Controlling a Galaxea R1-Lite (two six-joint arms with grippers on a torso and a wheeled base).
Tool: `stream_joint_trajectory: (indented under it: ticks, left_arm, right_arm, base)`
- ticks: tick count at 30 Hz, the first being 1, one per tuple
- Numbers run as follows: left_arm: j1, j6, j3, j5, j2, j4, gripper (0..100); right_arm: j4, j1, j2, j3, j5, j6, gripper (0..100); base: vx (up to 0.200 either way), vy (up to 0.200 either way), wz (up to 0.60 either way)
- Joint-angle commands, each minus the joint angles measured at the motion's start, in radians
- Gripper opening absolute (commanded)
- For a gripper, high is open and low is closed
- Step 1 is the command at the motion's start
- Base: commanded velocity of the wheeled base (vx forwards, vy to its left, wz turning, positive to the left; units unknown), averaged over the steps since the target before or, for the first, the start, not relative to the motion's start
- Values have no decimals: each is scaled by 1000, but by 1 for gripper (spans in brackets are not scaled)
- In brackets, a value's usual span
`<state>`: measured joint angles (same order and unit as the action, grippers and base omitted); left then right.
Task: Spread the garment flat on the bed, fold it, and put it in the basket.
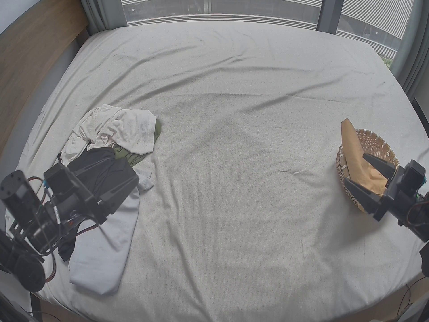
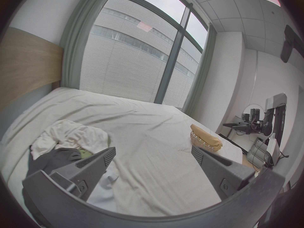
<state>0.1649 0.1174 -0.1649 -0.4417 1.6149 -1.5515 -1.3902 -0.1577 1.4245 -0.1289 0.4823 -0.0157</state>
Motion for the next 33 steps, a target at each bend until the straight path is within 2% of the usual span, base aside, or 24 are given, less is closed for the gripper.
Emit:
stream_joint_trajectory:
  ticks: [1, 3, 6, 7, 8, 9, 14, 15, 16, 18, 19, 20, 22, 24, 25, 26, 28, 29, 33]
  left_arm:
    - [-146, 21, 165, -3, -228, 5, 100]
    - [-182, 37, 165, 0, -248, 19, 100]
    - [-260, 116, 165, -3, -325, 48, 100]
    - [-260, 116, 165, -3, -325, 48, 100]
    - [-278, 154, 165, -3, -385, 108, 100]
    - [-280, 159, 165, -3, -400, 129, 100]
    - [-271, 165, 165, -2, -678, 467, 100]
    - [-269, 165, 165, -2, -687, 475, 100]
    - [-269, 165, 165, -3, -768, 556, 100]
    - [-269, 165, 165, -5, -783, 570, 100]
    - [-272, 165, 163, -2, -883, 673, 100]
    - [-275, 165, 165, 0, -931, 715, 100]
    - [-277, 165, 165, 1, -974, 760, 100]
    - [-278, 163, 163, 3, -1066, 863, 100]
    - [-278, 163, 163, 3, -1066, 863, 100]
    - [-278, 163, 154, 3, -1129, 933, 100]
    - [-280, 162, 153, 3, -1155, 969, 100]
    - [-280, 160, 150, 5, -1205, 1030, 100]
    - [-283, 94, 143, 15, -1307, 1145, 100]
  right_arm:
    - [36, -13, -213, 129, -1, 33, 100]
    - [99, -8, -276, 129, -1, 49, 100]
    - [232, -6, -427, 129, -2, 94, 100]
    - [232, -6, -427, 129, -2, 94, 100]
    - [329, -6, -516, 124, -2, 103, 100]
    - [349, -6, -535, 121, -2, 105, 100]
    - [617, -10, -731, 75, 1, 106, 100]
    - [623, -10, -736, 75, 1, 106, 100]
    - [677, -10, -779, 60, 1, 106, 100]
    - [692, -10, -789, 57, 2, 106, 100]
    - [757, -8, -845, 49, 1, 117, 100]
    - [774, -8, -865, 49, 1, 122, 100]
    - [792, -8, -888, 52, -1, 125, 100]
    - [826, -5, -931, 57, -1, 126, 100]
    - [826, -5, -931, 57, -1, 126, 100]
    - [859, -3, -967, 60, -1, 126, 100]
    - [879, 3, -986, 63, -1, 126, 100]
    - [918, 21, -1024, 72, 1, 125, 100]
    - [996, 53, -1112, 92, 2, 125, 100]
  base:
    - [0, 0, 0]
    - [0, 0, 0]
    - [0, 0, 0]
    - [0, 0, 0]
    - [0, 0, 0]
    - [0, 0, 0]
    - [0, 0, 0]
    - [0, 0, 0]
    - [0, 0, 0]
    - [0, 0, 0]
    - [0, 0, 0]
    - [0, 0, 0]
    - [0, 0, 0]
    - [0, 0, 0]
    - [0, 0, 0]
    - [0, 0, 0]
    - [0, 0, 0]
    - [0, 0, 0]
    - [0, 0, 0]
